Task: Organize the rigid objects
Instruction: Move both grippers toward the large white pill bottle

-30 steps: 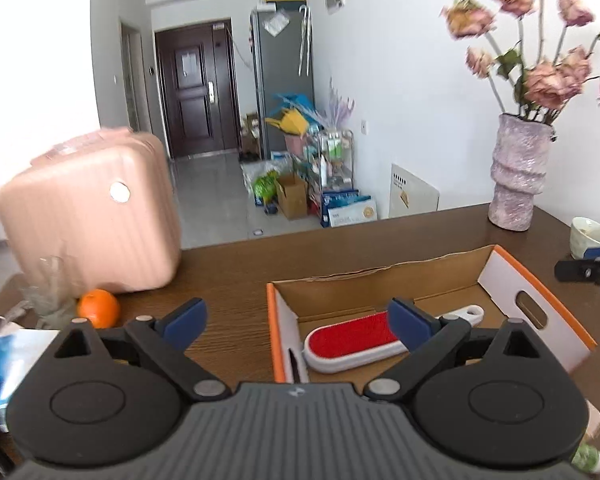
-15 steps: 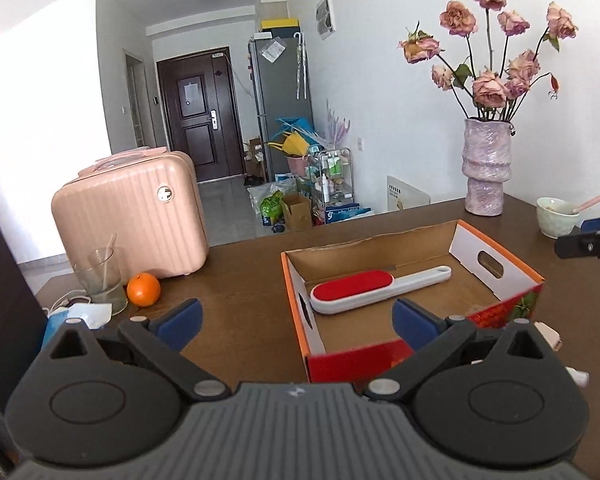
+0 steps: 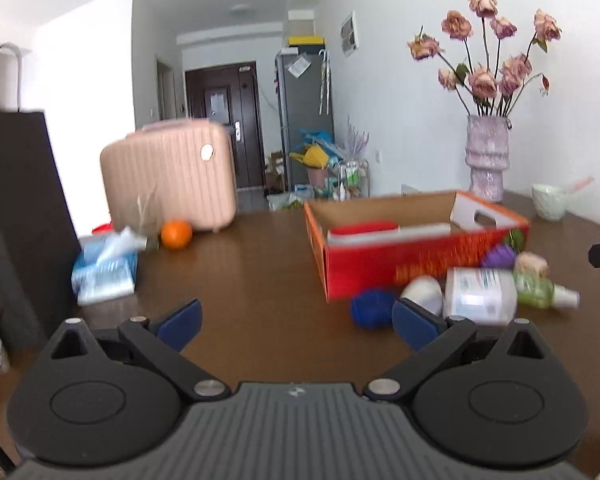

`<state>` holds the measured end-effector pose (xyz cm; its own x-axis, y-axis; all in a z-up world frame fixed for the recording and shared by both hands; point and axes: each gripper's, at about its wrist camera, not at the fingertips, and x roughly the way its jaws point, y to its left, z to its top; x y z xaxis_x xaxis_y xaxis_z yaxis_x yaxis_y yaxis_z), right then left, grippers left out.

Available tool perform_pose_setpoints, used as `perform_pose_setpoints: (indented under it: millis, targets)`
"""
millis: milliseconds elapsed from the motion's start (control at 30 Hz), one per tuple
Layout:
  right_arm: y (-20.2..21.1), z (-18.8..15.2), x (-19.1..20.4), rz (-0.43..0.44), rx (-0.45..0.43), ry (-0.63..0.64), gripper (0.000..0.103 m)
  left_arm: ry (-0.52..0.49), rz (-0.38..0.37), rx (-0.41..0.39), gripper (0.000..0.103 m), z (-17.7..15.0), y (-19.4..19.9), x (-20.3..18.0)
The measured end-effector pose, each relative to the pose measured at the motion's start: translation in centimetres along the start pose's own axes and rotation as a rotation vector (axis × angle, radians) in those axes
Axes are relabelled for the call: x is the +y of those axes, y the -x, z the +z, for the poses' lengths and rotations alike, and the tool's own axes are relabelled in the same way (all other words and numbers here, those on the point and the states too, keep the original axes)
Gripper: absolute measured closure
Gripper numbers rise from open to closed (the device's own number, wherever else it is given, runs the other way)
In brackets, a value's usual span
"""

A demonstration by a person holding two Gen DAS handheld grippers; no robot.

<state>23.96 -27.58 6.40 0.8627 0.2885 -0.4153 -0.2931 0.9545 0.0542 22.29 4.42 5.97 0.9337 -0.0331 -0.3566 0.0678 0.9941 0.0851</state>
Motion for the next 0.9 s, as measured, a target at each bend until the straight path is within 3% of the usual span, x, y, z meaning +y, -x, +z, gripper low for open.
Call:
perform_pose_setpoints:
  millis: [100,267,433,567,667,733,800,900]
  targets:
    - [-0.3,-2.1,0.4,-0.008,0.033,-0.020,0.018,0.014,-0.026,0.053,0.000,-2.4,0.6,-0.5]
    - [-1.1,-4.6,-0.7,0.014,0.055,-0.180,0.018,0.002,-0.028,0.129,0.000,-4.7,-0.6,-1.5]
    - [-3.2,-4.6,-0.8,0.007,0.078,-0.180,0.018,0.007,-0.083,0.129,0.000,-3.6,-2.5,-2.1]
    - [-5.2,-4.0,-1.0,0.023,0.083,-0.200,0.020,0.039,-0.167,0.171,0.000,-2.2,-5.6,-3.3]
    - [-7.3,-3.5,-1.1,0.036,0.097,-0.214,0.024,0.038,-0.229,0.158,0.001,-0.7,-8.0,-4.4]
    - [-8.6,-3.0,-1.0,0.042,0.098,-0.219,0.027,0.038,-0.248,0.173,0.011,0.3,-9.7,-5.3]
    - [-9.9,-2.6,-1.1,0.051,0.098,-0.234,0.029,0.067,-0.303,0.204,0.031,1.4,-11.5,-5.9]
    - [-11.4,-2.1,-1.5,0.076,0.092,-0.270,0.033,0.116,-0.416,0.262,0.040,2.5,-13.8,-6.7]
